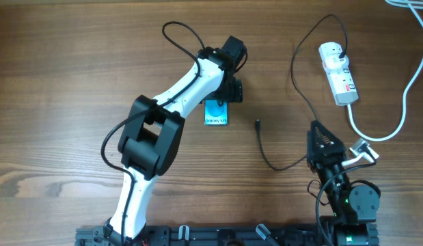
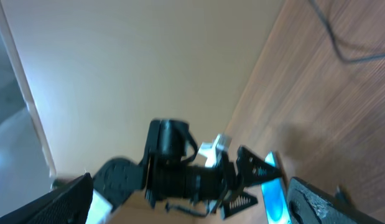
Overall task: Plug charger to phone and switch on socket
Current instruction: 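Raise the right arm and move it toward the black cable plug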
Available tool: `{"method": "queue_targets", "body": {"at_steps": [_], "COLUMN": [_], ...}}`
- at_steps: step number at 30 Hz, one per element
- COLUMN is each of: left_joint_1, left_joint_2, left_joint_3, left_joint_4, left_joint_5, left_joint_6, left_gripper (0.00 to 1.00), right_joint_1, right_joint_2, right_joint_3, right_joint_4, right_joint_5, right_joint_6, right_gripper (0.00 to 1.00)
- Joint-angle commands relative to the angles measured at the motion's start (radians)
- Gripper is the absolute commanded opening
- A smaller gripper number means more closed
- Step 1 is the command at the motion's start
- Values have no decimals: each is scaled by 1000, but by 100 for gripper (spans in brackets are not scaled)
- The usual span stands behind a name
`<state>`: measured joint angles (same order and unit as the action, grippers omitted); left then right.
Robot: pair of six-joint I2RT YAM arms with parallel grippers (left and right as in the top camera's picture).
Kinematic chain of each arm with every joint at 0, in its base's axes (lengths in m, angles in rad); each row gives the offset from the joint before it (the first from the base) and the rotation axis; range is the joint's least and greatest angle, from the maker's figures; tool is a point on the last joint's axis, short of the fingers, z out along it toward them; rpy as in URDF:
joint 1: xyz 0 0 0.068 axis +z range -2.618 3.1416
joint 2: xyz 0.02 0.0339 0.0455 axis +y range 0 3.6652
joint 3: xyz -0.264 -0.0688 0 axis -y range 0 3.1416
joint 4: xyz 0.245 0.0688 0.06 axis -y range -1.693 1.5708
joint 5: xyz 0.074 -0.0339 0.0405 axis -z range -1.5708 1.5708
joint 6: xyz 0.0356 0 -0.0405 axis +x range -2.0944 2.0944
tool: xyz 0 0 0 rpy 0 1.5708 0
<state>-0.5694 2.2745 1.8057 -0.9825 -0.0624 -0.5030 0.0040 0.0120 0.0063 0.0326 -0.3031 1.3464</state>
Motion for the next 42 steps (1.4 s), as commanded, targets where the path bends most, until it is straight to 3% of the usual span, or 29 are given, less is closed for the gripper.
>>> {"method": "queue_targets", "body": {"at_steps": [1,4,11,16,22,29,38,42], "left_joint_1": [6,8,13,13,13,24,98,139], "left_joint_2": [41,51,80,80,75,8,-76,-77], "left_joint_3": [-9,-9,-9,-6,-5,-5,-5,-5], "left_joint_4": [7,5,3,-1,-20,-47,-60,-76], "left_joint_5": [-2,-2,35,35,19,25,228,381], "left_joint_6": [-7,-7,-6,-2,-2,-3,-3,-3], "left_gripper": [98,97,75,64,68,68,68,68], "right_joint_1": [3,3,3,3,3,3,3,3], "right_joint_2": [-2,-2,16,151,452,799,985,1013], "right_joint_3": [-1,-1,58,155,314,560,586,587], "right_joint_4": [13,15,17,-68,-176,-498,-520,-594], "right_joint_5": [-126,-164,-235,-256,-313,-293,-307,-177], "right_joint_6": [-171,-224,-346,-455,-640,-873,-905,-961], "right_gripper": [100,100,100,100,100,100,100,100]}}
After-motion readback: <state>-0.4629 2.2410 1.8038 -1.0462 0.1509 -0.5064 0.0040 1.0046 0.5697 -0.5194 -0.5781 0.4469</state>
